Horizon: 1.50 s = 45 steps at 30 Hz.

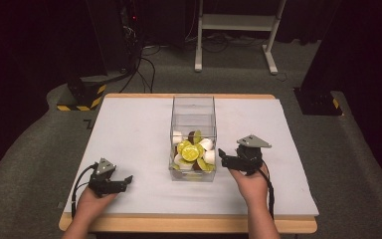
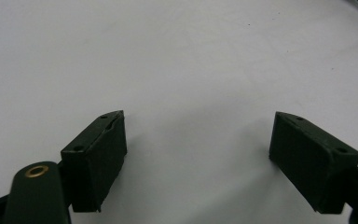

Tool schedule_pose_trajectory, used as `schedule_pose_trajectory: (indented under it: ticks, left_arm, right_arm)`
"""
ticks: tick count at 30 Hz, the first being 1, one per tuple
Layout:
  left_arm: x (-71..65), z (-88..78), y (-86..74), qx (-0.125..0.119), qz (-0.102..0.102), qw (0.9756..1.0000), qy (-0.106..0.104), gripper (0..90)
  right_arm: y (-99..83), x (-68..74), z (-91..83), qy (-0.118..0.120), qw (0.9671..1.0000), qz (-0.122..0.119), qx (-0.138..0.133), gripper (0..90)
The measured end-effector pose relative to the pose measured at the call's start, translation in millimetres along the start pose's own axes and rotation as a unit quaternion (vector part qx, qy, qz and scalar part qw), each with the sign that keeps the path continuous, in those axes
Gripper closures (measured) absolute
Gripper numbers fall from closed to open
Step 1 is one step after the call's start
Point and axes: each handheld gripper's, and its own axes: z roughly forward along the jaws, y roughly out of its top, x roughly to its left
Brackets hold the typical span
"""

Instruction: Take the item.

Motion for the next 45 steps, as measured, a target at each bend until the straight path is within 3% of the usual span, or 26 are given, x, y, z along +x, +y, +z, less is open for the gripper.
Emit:
schedule_pose_trajectory:
  ticks: [7, 20, 31, 40, 45]
  left_arm:
    - [0.0, 0.0, 0.0, 0.000, 0.000, 1.0000, 0.000, 18.9]
    - [0.1, -0.1, 0.0, 0.000, 0.000, 1.0000, 0.000, 18.9]
    - [0.1, 0.0, 0.0, 0.000, 0.000, 1.0000, 0.000, 18.9]
    - [0.1, -0.1, 0.0, 0.000, 0.000, 1.0000, 0.000, 18.9]
    - [0.1, 0.0, 0.0, 0.000, 0.000, 1.0000, 0.000, 18.9]
  right_arm:
    - [7.1, 8.6, -9.7, 0.007, 0.9997, -0.010, -0.019, 15.0]
    - [13.7, 26.0, -16.7, 0.025, 0.9988, -0.029, -0.030, 15.0]
    - [13.3, 42.0, -11.3, 0.049, 0.9974, -0.046, -0.025, 15.0]
    - [14.7, 59.1, -9.4, 0.084, 0.9943, -0.056, -0.035, 14.9]
    - [15.3, 65.8, -7.9, 0.091, 0.9932, -0.062, -0.036, 14.9]
